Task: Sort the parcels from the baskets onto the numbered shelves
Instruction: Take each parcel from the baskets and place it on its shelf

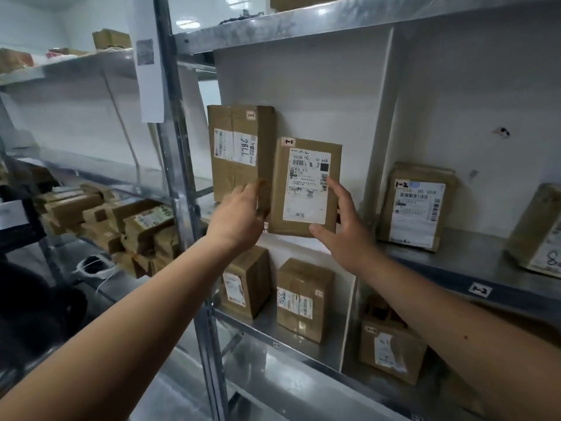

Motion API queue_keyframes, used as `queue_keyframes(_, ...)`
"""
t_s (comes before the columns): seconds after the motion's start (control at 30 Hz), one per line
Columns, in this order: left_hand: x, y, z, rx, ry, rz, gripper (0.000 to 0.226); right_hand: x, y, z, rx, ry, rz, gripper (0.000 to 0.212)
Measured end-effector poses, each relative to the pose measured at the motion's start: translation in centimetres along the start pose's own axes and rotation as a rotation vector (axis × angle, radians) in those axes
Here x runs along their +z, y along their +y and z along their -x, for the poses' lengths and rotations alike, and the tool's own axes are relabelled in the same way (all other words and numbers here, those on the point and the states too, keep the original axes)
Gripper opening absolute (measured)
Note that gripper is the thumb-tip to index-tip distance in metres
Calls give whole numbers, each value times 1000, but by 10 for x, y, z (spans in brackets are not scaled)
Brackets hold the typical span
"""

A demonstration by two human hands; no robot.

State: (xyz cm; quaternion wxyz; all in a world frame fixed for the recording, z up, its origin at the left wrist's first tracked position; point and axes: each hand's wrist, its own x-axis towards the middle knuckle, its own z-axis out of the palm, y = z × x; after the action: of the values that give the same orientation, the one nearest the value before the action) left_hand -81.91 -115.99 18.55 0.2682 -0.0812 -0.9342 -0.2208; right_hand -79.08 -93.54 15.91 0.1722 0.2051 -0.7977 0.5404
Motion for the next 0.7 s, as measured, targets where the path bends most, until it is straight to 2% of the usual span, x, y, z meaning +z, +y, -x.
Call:
queue_keyframes(0.13,1,-21,-36,130,-36,59,61,12,-4,-21,41,71,7,85)
queue_keyframes(0.3,15,-47,-76,261,-85,103,68,26,-7,-44,117,92,146,109)
queue_keyframes(0.7,63,-60,-114,371,-138,298,71,57,3,-54,246,307,445,130)
